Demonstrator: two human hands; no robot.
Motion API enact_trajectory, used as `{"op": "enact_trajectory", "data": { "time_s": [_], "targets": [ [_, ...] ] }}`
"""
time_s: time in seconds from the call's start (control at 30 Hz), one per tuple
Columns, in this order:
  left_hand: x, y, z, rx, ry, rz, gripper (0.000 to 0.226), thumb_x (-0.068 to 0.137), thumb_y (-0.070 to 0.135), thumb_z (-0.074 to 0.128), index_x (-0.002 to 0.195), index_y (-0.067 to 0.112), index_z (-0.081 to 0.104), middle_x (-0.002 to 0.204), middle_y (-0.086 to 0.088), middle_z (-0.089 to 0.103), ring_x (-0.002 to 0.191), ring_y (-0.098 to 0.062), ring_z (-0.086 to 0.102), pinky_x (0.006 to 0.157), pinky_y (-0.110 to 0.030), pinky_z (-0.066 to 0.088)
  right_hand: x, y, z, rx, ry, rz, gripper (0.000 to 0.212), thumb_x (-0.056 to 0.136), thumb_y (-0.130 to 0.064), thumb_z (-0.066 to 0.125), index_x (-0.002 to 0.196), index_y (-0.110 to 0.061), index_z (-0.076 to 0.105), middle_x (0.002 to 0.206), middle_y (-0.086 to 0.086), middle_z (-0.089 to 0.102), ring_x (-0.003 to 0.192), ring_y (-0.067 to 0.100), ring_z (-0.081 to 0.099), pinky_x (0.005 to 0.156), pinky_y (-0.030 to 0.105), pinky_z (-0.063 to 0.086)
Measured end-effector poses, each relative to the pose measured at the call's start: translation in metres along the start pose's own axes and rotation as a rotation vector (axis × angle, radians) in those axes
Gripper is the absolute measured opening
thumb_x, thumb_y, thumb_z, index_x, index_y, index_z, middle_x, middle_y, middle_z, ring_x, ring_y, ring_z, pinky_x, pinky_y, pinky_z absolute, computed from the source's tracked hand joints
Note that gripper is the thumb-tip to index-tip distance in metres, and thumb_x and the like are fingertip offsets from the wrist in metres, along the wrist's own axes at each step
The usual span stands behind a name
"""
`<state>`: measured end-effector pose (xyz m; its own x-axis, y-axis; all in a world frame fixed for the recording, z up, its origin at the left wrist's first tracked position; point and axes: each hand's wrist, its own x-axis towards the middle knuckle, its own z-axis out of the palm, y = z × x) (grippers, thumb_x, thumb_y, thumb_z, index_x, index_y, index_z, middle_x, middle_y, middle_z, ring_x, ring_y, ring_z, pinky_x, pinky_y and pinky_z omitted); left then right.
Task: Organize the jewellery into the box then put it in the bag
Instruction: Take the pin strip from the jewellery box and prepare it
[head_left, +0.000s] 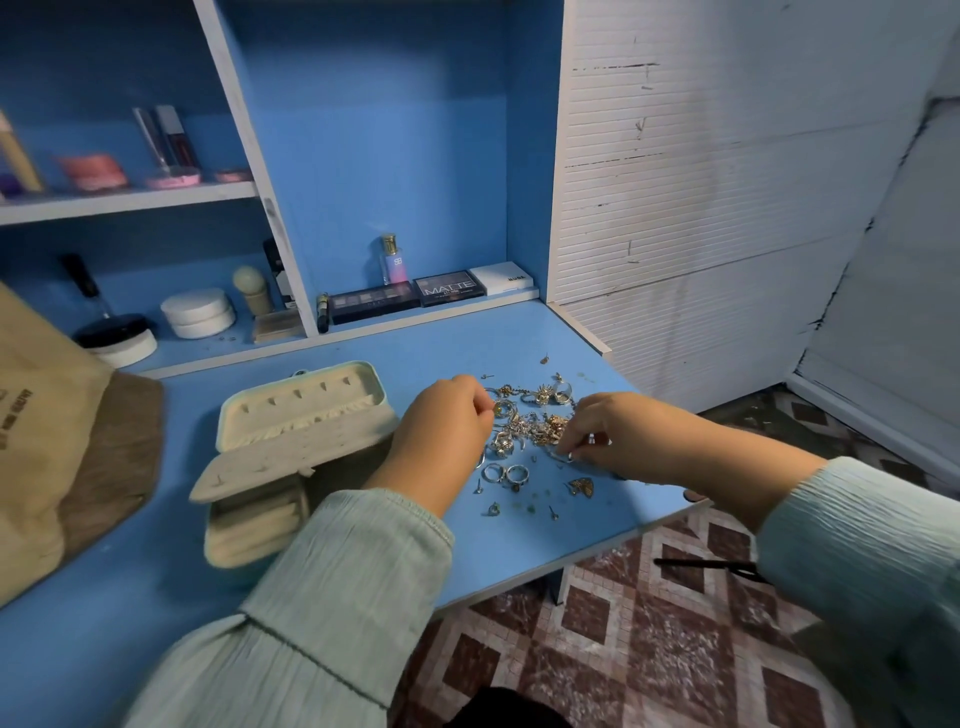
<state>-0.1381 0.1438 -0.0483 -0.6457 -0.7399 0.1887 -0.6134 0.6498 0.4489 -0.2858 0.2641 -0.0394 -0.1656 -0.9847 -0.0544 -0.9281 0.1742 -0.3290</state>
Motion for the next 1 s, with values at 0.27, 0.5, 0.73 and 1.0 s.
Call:
{"op": "enact_trajectory", "data": {
  "time_s": [0.27,0.5,0.73,1.0],
  "targets": [
    [-0.029,-0.004,-0.004,-0.571,-0.118,-0.211,0.012,0.088,0.015,0.061,0.083,0.026,0.061,0.075,0.007,0.062,0.067,-0.014,0.060,0.072,-0.033,0.057,-0.001,-0.012,0.010,-0.034,0.008,0.046,0.018,0.088,-0.017,0.059,0.102,-0.018,0.071,0.079,-0.021,0.044,0.083,0.007,0.052,0.081,0.026,0.045],
    [-0.043,-0.013,-0.007,-0.905,-0.195,-0.324,0.011,0.090,0.005,0.058,0.088,0.016,0.061,0.079,-0.002,0.063,0.067,-0.006,0.057,0.056,-0.011,0.052,0.003,-0.018,0.016,-0.086,0.031,0.128,0.018,0.087,-0.016,0.058,0.097,-0.019,0.072,0.093,-0.010,0.058,0.091,0.015,0.058,0.084,0.036,0.050],
    [-0.053,-0.016,-0.011,-1.030,-0.222,-0.358,0.012,0.091,0.005,0.058,0.085,0.015,0.062,0.076,-0.003,0.065,0.065,-0.004,0.059,0.057,-0.012,0.052,0.004,-0.019,0.020,-0.105,0.041,0.146,0.016,0.087,-0.013,0.058,0.095,-0.015,0.072,0.098,-0.005,0.056,0.094,0.016,0.056,0.085,0.036,0.050],
    [-0.063,-0.015,-0.019,-1.061,-0.228,-0.320,0.017,0.092,0.006,0.055,0.101,0.018,0.062,0.080,0.000,0.060,0.070,-0.006,0.057,0.059,-0.015,0.054,0.002,-0.022,0.021,-0.141,0.024,0.168,0.018,0.087,-0.012,0.055,0.096,-0.013,0.071,0.106,-0.001,0.057,0.094,0.017,0.056,0.084,0.034,0.049]
  ]
}}
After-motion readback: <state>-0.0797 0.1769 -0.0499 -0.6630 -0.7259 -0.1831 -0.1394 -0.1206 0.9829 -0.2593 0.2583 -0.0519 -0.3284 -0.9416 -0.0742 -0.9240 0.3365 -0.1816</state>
